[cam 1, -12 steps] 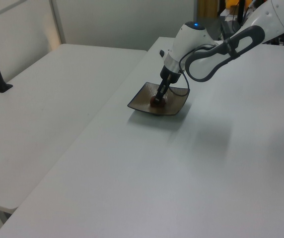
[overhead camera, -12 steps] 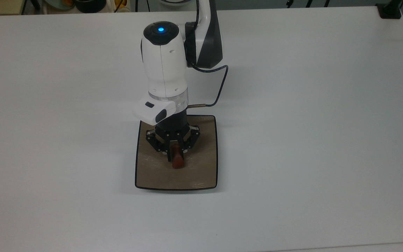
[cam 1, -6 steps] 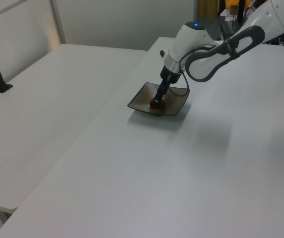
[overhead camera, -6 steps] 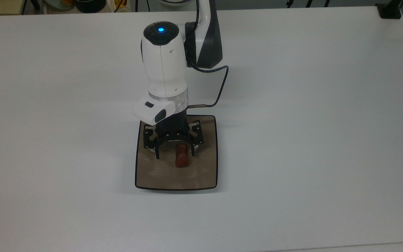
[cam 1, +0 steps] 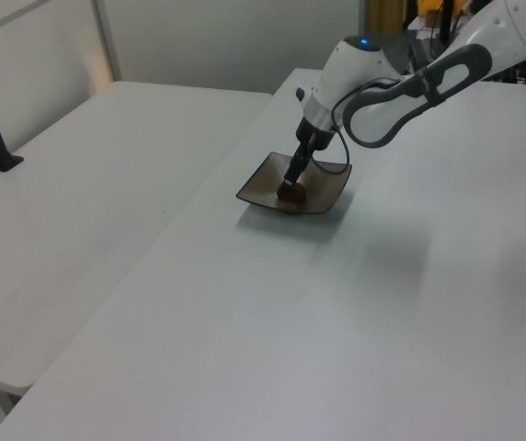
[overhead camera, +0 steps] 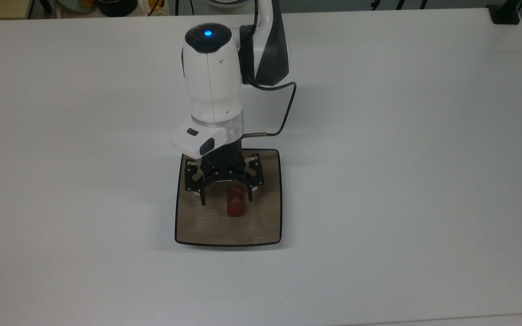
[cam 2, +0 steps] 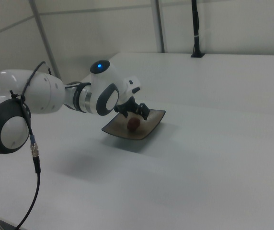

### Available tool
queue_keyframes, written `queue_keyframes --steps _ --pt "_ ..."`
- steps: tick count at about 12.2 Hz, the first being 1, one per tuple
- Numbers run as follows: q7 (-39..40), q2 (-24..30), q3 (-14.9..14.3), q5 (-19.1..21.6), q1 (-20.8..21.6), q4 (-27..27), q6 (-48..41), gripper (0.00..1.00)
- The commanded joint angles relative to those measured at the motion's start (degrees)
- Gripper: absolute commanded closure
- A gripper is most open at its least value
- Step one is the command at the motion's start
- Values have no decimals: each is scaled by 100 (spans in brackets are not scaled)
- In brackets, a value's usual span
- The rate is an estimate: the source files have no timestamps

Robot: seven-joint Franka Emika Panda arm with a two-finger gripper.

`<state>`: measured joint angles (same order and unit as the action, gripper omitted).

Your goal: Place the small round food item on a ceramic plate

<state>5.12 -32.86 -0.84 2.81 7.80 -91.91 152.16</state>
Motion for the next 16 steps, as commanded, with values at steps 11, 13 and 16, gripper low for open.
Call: queue_keyframes --steps 11,13,16 --pt "-1170 3601 -214 -44 72 -213 -5720 0" --pt "-1189 3743 -214 -44 265 -248 -6197 0" --pt "-988 3744 -206 26 275 -353 -5902 0"
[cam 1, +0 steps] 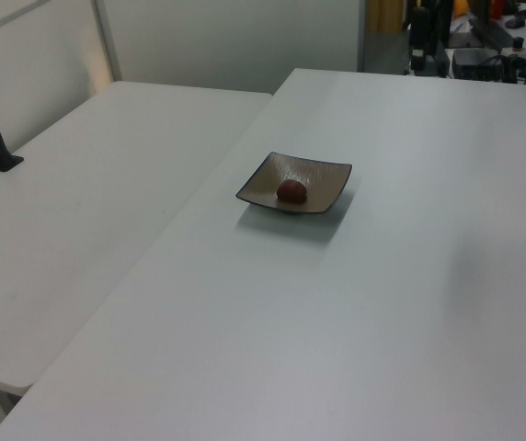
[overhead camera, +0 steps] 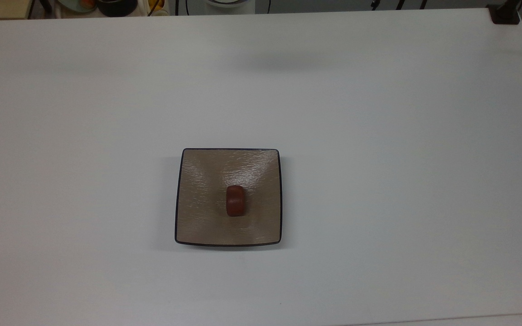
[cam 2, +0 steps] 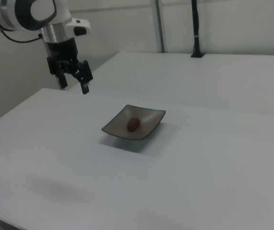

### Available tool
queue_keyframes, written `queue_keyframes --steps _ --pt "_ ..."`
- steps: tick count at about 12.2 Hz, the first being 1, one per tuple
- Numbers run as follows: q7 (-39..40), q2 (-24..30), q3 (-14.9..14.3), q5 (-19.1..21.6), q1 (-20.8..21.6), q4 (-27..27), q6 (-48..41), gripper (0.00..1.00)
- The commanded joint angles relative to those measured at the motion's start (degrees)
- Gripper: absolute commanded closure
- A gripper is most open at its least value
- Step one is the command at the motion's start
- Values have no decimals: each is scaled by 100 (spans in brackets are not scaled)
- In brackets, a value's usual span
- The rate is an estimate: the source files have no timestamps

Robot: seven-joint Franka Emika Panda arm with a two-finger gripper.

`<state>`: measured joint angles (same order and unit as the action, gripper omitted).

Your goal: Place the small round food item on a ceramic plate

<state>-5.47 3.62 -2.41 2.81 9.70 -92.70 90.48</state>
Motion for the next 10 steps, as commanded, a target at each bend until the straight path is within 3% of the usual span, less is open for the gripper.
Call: queue_keyframes --steps 1,5,10 --pt "238 104 -49 44 85 -379 573 0" --pt "722 34 -49 62 76 -468 1243 0" --pt "688 7 -49 62 76 -468 1271 0"
